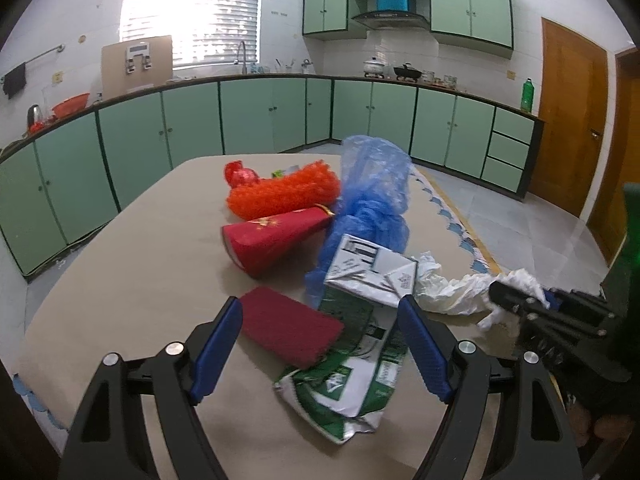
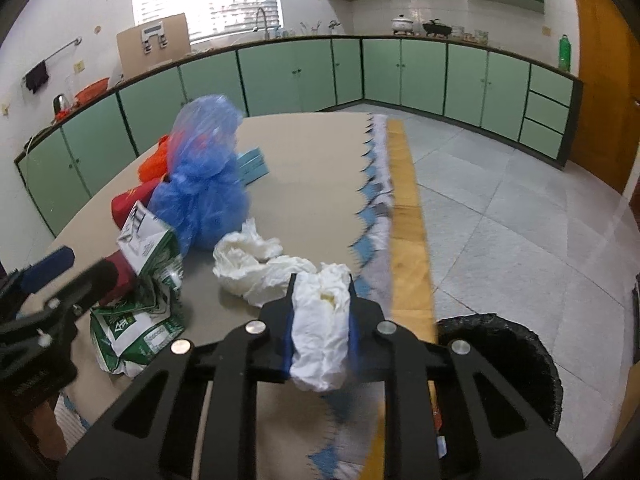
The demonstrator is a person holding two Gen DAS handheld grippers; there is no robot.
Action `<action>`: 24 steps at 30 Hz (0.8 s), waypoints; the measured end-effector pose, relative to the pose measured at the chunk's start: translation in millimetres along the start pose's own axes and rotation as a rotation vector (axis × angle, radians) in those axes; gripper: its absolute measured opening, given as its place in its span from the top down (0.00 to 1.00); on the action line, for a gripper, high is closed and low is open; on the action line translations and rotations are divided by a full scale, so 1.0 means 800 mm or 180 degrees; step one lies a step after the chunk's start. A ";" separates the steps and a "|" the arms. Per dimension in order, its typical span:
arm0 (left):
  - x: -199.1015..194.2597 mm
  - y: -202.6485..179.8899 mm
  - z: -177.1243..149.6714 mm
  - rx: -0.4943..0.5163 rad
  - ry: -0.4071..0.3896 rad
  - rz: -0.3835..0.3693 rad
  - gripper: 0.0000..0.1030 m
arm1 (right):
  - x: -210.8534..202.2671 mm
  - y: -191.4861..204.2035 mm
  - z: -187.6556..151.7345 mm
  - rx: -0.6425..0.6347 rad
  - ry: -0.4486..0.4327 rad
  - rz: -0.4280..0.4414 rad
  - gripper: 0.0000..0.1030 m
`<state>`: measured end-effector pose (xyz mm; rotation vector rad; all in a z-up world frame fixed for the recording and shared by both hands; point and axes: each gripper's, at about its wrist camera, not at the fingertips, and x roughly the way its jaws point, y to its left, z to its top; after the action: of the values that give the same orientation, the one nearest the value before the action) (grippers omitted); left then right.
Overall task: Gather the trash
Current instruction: 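Lift the tissue with right gripper while left gripper reaches toward the green-and-white packet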
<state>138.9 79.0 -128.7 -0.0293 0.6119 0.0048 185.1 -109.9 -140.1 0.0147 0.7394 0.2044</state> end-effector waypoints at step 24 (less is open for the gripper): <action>0.051 -0.035 0.003 0.0067 0.0092 -0.0145 0.47 | 0.000 -0.033 0.010 0.0137 -0.0008 -0.0003 0.82</action>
<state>174.1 50.5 -149.9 -0.0230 0.6400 -0.0462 194.8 -135.6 -136.6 0.0556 0.7411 0.1874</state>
